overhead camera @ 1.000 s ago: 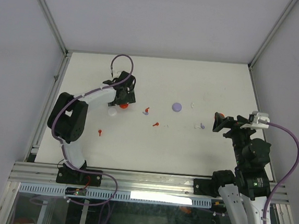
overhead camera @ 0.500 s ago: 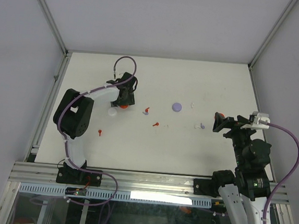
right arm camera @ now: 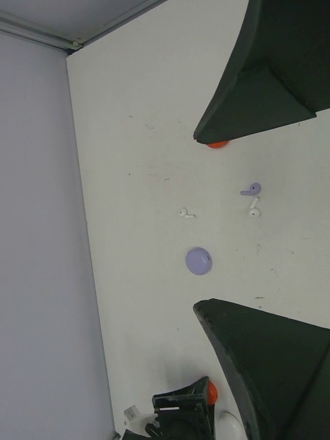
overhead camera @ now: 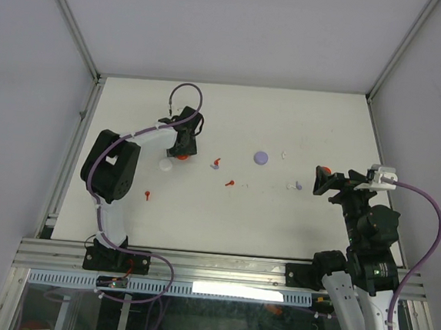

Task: Insert the wireless bluetooth earbuds into the charging case
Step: Pick up the charging case at the center of the board.

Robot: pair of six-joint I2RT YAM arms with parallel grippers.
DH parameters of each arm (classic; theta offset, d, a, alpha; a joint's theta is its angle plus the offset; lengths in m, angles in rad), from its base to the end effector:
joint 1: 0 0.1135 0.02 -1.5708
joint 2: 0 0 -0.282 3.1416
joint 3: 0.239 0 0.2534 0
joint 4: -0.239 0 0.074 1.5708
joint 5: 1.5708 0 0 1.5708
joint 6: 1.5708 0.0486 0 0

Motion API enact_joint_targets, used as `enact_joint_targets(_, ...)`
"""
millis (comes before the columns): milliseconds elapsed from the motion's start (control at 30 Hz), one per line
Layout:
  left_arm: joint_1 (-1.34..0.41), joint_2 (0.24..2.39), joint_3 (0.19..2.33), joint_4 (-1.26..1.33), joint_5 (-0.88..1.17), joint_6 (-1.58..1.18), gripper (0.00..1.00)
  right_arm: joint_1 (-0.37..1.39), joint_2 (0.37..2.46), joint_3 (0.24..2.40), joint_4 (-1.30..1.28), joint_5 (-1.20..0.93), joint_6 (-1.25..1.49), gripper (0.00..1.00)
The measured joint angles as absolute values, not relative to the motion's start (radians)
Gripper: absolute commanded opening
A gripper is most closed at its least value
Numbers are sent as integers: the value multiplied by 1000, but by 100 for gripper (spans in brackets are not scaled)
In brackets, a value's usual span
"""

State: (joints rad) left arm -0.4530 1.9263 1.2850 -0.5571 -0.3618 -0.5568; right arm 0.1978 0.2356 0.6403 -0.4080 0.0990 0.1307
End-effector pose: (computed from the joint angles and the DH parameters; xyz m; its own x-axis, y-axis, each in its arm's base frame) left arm 0.3625 -0.1573 0.1674 -0.8661 -0.1281 -0.4831 -0.1934 0.9772 0.0876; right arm 0.0704 0.0092 0.3310 -0.0161 0.1291 -0.9915 -0.0974 0.9867 0.1300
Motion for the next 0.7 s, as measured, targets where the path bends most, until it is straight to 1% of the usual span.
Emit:
enact_joint_targets(167, -453, 1918, 1277, -554, -358, -557, 42, 198, 236, 640, -408, 81, 138, 99)
enact_joint_targets(367, -472, 1838, 1222, -559, -327, -577, 40, 198, 262, 641, -398, 8, 169, 99)
enact_joint_targets(700, -558, 1628, 1140, -521, -303, -643, 36, 197, 443, 642, -355, -191, 259, 99)
